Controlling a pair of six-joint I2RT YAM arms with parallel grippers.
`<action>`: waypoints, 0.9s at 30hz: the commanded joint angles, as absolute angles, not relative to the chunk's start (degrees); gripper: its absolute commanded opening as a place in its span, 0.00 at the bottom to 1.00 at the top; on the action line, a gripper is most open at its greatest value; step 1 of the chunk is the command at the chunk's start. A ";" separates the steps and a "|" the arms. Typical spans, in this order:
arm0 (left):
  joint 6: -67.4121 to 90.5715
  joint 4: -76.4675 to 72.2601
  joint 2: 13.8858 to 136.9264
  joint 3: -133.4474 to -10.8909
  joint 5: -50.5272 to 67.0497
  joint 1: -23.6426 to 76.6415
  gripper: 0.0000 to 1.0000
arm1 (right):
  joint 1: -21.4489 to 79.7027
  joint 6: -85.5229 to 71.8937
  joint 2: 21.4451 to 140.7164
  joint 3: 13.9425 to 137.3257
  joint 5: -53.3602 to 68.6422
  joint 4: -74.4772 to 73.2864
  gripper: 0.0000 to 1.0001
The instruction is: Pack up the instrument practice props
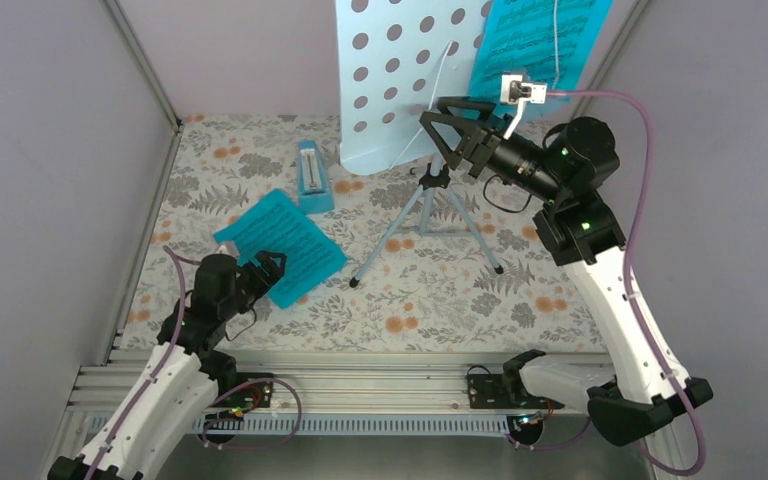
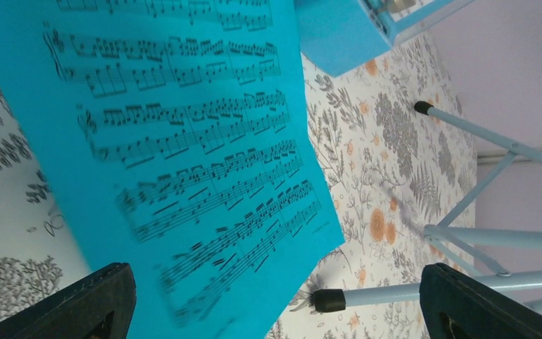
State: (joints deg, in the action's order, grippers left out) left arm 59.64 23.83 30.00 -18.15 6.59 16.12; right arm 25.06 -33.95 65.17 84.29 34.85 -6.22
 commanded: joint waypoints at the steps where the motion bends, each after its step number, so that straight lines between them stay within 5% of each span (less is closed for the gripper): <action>1: 54.63 30.69 30.91 -22.93 3.09 15.89 1.00 | 25.24 -27.82 61.60 85.54 26.82 -13.77 0.86; 8: 50.17 35.11 31.42 -28.55 -1.04 15.83 1.00 | 25.24 -22.41 55.70 83.39 17.83 -20.64 0.98; 15: 34.56 34.12 45.95 -41.06 3.95 15.90 1.00 | 25.21 -18.81 45.12 69.88 8.95 -24.63 0.87; 27: 16.91 27.66 52.66 -53.63 -2.47 15.88 1.00 | 19.67 -22.82 45.62 46.65 9.08 -16.73 0.96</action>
